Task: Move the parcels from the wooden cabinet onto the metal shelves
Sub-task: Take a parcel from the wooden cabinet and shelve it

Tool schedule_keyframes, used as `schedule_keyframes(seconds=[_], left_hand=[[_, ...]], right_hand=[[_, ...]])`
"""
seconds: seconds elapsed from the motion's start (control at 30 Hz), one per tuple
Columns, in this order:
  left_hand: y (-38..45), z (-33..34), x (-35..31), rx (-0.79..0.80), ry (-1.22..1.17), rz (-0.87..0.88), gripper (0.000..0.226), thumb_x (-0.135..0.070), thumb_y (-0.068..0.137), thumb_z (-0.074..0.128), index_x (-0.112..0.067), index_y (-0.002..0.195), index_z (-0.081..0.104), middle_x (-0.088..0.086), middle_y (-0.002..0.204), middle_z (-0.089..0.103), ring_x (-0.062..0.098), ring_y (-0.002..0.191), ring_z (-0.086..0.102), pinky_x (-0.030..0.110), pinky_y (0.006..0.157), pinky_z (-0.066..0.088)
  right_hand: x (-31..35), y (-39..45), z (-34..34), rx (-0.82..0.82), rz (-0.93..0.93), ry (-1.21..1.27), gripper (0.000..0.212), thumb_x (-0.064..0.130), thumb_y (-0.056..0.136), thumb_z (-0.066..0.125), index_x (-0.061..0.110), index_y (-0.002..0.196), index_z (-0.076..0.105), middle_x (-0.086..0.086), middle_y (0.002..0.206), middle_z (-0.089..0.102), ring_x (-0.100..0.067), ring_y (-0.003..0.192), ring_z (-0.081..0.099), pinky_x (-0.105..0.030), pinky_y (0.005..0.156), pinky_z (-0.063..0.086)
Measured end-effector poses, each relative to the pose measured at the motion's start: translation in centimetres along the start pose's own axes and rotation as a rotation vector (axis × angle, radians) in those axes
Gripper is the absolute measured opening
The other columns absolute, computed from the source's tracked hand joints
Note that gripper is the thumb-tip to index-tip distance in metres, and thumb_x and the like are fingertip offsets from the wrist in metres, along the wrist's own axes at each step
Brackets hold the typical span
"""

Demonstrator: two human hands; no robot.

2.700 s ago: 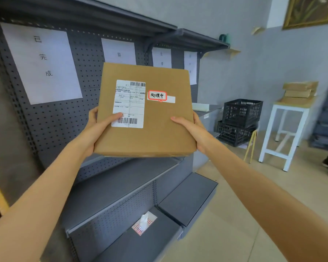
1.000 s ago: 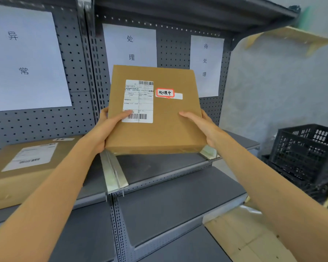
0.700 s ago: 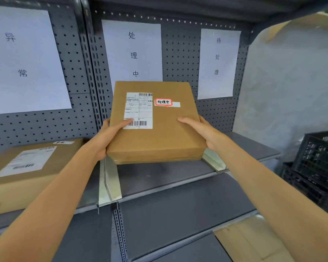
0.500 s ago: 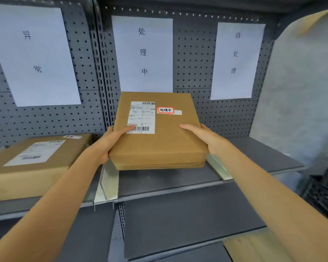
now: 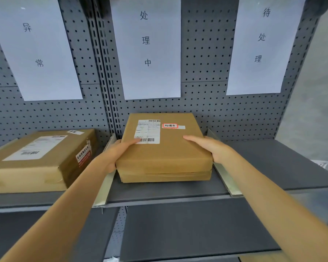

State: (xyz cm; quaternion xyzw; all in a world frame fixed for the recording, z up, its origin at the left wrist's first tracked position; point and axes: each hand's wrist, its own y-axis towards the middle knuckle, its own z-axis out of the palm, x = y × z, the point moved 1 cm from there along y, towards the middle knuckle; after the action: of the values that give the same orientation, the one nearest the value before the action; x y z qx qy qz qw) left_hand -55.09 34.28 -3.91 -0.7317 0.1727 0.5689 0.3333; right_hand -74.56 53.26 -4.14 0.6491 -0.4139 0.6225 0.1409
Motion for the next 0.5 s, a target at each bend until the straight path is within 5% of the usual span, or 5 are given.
schedule_keyframes(seconds=[0.13,0.37,0.5], left_hand=[[0.7,0.3,0.1,0.015,0.042,-0.065,0.061,-0.045,0.079,0.072,-0.015,0.128,0.052,0.007,0.1,0.067,0.02,0.085,0.064,0.032,0.062,0.049],[2.0,0.9,0.7,0.056,0.074,-0.121,0.047,-0.042,0.081,0.071,-0.013,0.116,0.061,0.009,0.101,0.068,0.021,0.087,0.064,0.031,0.074,0.052],[2.4,0.8,0.6,0.077,0.141,-0.16,0.045,-0.045,0.082,0.068,-0.014,0.114,0.059,0.008,0.102,0.067,0.02,0.088,0.063,0.03,0.069,0.051]], right_hand=[[-0.8,1.5,-0.1,-0.002,0.049,-0.048,0.072,0.055,0.066,0.079,0.021,0.125,0.055,-0.004,0.114,0.066,-0.024,0.101,0.065,-0.042,0.094,0.052],[-1.1,3.1,-0.2,-0.009,0.061,-0.118,0.072,0.055,0.069,0.077,0.019,0.128,0.055,-0.005,0.12,0.064,-0.024,0.107,0.062,-0.04,0.098,0.049],[-1.1,3.6,-0.5,-0.003,0.087,-0.183,0.075,0.058,0.067,0.077,0.019,0.126,0.056,-0.005,0.119,0.063,-0.024,0.107,0.062,-0.041,0.099,0.048]])
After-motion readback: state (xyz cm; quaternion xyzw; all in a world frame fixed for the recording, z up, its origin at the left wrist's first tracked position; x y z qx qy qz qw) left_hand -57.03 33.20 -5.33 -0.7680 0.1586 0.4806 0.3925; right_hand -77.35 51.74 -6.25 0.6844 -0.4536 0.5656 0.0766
